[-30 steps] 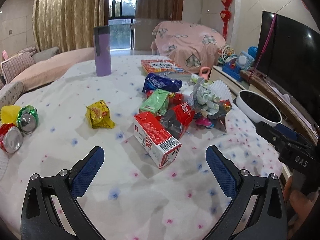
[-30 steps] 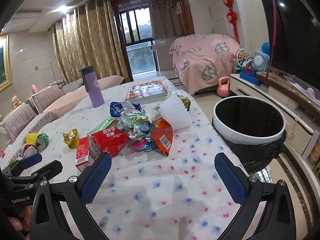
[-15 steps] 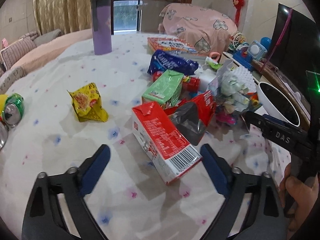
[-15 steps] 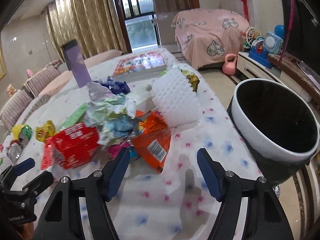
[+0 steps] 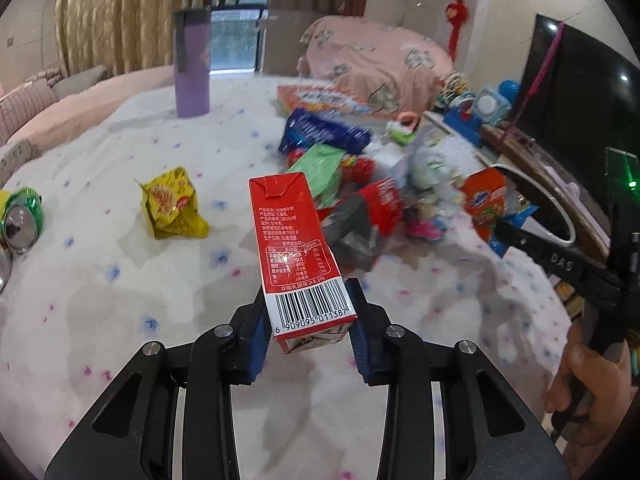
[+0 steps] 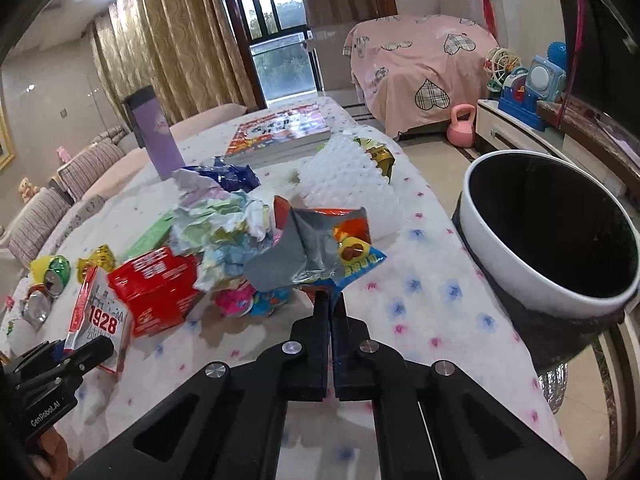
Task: Collect trash
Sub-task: 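Grasp the red-and-white milk carton with left tool while right tool grasps a wrapper, then carry both items over the white bin and open both tools to drop them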
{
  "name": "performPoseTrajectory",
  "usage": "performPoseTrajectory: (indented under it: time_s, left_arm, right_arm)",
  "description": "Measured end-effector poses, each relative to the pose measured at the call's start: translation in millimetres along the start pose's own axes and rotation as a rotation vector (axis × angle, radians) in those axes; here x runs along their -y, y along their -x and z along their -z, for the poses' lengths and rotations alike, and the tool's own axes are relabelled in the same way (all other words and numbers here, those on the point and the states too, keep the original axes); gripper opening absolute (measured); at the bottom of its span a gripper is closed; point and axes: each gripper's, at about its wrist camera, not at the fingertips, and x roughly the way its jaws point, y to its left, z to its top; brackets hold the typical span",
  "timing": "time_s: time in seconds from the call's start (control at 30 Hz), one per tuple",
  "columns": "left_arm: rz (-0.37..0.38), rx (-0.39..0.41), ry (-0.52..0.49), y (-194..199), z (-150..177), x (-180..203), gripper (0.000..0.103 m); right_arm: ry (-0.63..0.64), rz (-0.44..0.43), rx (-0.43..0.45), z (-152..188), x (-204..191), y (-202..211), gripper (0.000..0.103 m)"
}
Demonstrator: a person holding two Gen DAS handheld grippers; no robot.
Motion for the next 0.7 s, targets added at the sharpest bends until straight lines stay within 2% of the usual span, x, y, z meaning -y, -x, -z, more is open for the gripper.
performPoseTrajectory:
  time_s: [0.2, 0.37, 0.7]
  left_arm:
    - [0.076, 0.038, -0.068, 18, -2, 27, 0.032]
    - [0.135, 0.039, -0.140, 15, -7, 59, 0.032]
    - [0.228, 0.048, -0.225, -2, -29, 113, 0.031]
  right_arm:
    - [-0.018, -0.004, 0.030, 6, 5, 25, 0.001]
    - [-0.041, 0.011, 0.048, 8, 15, 40, 0.001]
    - [-0.101, 0.057, 0.083, 8, 53, 63, 0.001]
